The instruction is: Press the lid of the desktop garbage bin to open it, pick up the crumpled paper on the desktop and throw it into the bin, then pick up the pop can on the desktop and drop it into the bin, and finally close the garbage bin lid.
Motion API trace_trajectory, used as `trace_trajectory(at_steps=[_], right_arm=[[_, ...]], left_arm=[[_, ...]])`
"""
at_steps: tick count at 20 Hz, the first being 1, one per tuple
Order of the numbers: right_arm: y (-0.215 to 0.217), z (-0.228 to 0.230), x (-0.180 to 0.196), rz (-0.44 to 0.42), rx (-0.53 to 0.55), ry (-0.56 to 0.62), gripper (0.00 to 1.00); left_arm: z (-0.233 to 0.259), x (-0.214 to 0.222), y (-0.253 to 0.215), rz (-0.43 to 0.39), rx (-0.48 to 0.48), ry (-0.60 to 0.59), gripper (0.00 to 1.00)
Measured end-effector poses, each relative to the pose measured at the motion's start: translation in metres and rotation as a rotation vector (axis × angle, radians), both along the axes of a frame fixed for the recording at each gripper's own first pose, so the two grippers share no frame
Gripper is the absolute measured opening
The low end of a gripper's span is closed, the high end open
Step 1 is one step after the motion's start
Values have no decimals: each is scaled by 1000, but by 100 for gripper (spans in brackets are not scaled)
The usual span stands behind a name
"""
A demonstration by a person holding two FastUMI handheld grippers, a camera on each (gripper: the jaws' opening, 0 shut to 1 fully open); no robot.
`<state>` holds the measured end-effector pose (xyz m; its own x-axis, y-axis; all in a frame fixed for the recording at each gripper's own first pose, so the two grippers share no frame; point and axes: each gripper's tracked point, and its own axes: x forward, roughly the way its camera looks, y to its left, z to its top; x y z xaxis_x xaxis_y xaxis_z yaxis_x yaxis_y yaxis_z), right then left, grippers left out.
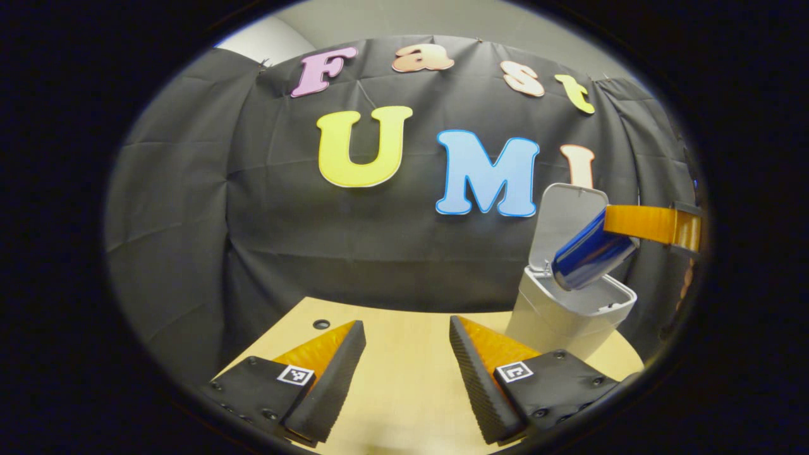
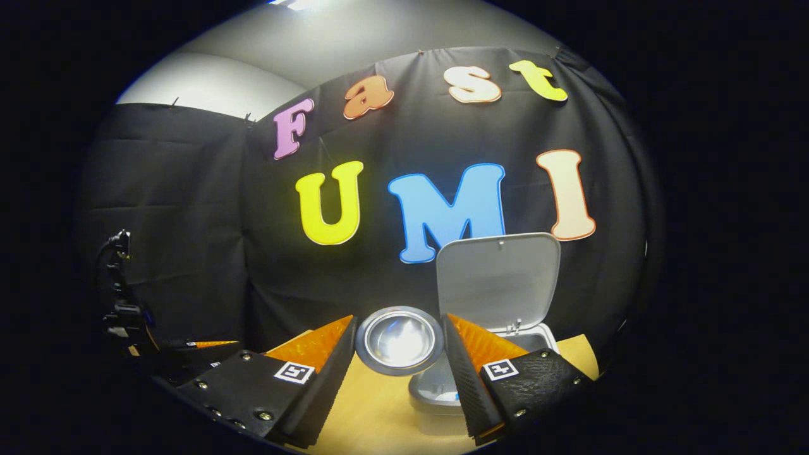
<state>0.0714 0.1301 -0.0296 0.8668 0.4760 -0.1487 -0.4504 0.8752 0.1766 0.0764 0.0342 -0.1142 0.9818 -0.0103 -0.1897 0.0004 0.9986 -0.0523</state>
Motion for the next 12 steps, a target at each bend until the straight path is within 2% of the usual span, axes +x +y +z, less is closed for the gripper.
trace_trajectory(at_steps=[7,12], right_arm=[[-51,-11,19,-128,-65,-9,82],[-74,-31,26,-180,-113,19,82]], left_arm=[[0,3,-9,-21,2,1,90],[1,3,-11,-23,-1,3,90]])
